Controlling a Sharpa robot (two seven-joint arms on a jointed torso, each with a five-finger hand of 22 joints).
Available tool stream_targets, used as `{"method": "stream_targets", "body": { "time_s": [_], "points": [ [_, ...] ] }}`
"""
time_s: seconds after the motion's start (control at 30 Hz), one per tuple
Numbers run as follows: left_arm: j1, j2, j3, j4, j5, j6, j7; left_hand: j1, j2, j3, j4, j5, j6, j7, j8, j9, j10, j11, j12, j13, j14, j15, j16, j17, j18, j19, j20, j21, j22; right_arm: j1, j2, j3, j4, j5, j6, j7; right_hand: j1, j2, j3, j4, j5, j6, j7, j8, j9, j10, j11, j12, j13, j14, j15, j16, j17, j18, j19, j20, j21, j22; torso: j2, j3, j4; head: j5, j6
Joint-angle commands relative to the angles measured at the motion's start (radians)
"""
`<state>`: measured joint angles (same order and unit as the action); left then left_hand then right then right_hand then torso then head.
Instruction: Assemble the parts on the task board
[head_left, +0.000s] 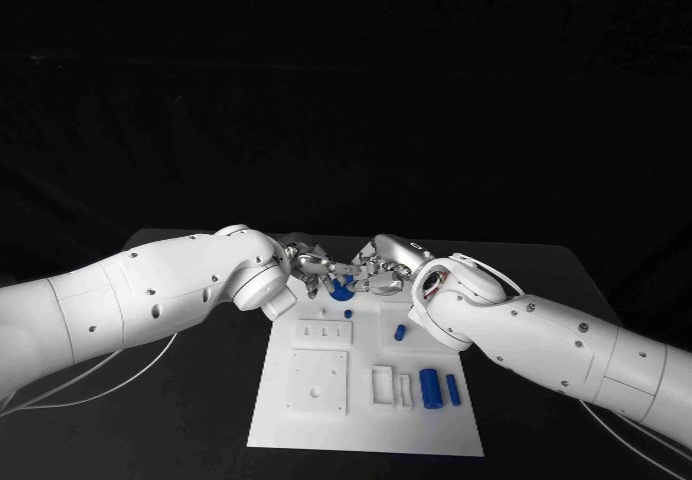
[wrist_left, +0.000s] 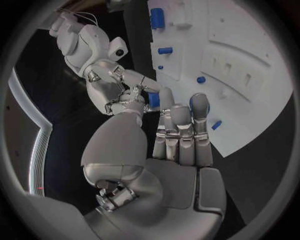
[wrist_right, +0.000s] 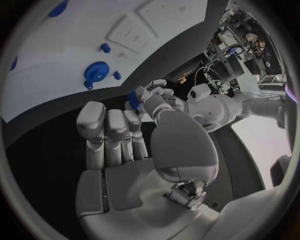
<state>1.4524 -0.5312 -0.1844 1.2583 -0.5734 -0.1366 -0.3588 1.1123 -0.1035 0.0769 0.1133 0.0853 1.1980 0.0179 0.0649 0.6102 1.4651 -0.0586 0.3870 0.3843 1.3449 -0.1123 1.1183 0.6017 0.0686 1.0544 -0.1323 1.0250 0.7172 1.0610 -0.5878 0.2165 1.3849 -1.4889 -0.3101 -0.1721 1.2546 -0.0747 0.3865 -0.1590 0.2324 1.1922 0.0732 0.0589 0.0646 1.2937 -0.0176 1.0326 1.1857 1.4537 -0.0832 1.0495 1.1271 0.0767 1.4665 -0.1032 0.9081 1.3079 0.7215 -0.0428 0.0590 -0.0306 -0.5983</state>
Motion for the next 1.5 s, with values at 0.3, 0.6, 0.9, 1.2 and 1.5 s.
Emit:
{"method": "stream_targets", "body": {
  "time_s": [0.3,0.6,0.9,1.2,1.5],
  "points": [
    [-0.002,0.013,0.001,-0.005,-0.013,0.033,0.002,0.005,0.032,-0.013,-0.039,0.012,-0.007,0.001,0.0,-0.014,0.047,-0.003,-0.007,-0.001,-0.007,0.0,0.0,-0.004,-0.017,0.01,0.002,-0.017,0.02,0.0,0.006,-0.001,0.0,-0.016,0.016,0.003,0.002,0.01,-0.003,0.002,0.007,0.009,-0.002,0.004,0.001,0.002,-0.004,0.0,0.001,0.002,-0.006,0.0,0.001,-0.008,0.022,-0.005,-0.004,0.114,0.0,-0.0001,0.0004,0.001,-0.003],
    [-0.004,0.018,0.001,-0.009,-0.012,0.038,0.003,0.01,0.065,-0.034,-0.075,0.02,-0.007,0.0,0.0,-0.022,0.047,-0.004,-0.008,-0.001,-0.007,-0.001,0.001,-0.006,-0.018,0.016,0.001,-0.034,0.042,0.0,0.009,-0.001,0.0,-0.017,0.017,0.002,0.002,0.01,-0.003,0.002,0.007,0.009,-0.002,0.004,0.001,0.002,-0.004,0.0,0.001,0.002,-0.006,0.0,0.001,-0.008,0.022,-0.005,-0.004,0.114,0.001,0.0005,0.0004,-0.001,-0.005],
    [-0.004,0.021,0.001,-0.014,-0.003,0.041,0.002,0.014,0.079,-0.044,-0.091,0.032,-0.007,-0.001,0.0,-0.024,0.047,-0.004,-0.009,-0.001,-0.008,-0.001,0.002,-0.006,-0.019,0.018,0.001,-0.042,0.054,0.0,0.011,-0.003,0.0,-0.019,0.019,0.001,0.001,0.01,-0.006,0.003,0.006,0.009,-0.002,0.004,0.001,0.002,-0.005,-0.001,0.001,0.001,-0.006,-0.002,0.001,-0.008,0.023,-0.005,-0.004,0.114,0.0,0.0006,0.0002,0.0,-0.006],
    [-0.004,0.021,0.001,-0.015,0.007,0.034,0.014,0.044,0.129,-0.04,-0.124,0.139,-0.011,-0.005,0.0,-0.033,0.047,-0.005,-0.014,-0.004,-0.009,-0.002,0.001,-0.007,-0.021,0.019,0.0,-0.05,0.064,0.0,0.013,-0.006,-0.005,-0.019,0.026,0.0,0.001,0.01,-0.006,0.003,0.006,0.009,-0.002,0.004,0.001,0.002,-0.005,-0.001,0.001,0.001,-0.006,-0.002,0.001,-0.008,0.023,-0.005,-0.004,0.114,0.001,0.0013,0.0005,-0.001,-0.007],
    [-0.005,0.016,0.001,-0.012,0.029,0.042,0.033,0.089,0.177,0.007,-0.208,0.291,-0.006,-0.015,0.006,0.008,0.048,-0.006,-0.017,-0.01,-0.01,-0.006,0.003,-0.007,-0.026,0.018,-0.004,-0.058,0.08,0.0,0.013,-0.01,-0.011,-0.02,0.029,-0.002,0.001,0.01,-0.006,0.003,0.006,0.009,-0.002,0.004,0.001,0.002,-0.005,-0.001,0.001,0.001,-0.006,-0.002,0.001,-0.008,0.023,-0.005,-0.004,0.114,0.001,0.0013,0.0006,-0.002,-0.01]
  ]
}}
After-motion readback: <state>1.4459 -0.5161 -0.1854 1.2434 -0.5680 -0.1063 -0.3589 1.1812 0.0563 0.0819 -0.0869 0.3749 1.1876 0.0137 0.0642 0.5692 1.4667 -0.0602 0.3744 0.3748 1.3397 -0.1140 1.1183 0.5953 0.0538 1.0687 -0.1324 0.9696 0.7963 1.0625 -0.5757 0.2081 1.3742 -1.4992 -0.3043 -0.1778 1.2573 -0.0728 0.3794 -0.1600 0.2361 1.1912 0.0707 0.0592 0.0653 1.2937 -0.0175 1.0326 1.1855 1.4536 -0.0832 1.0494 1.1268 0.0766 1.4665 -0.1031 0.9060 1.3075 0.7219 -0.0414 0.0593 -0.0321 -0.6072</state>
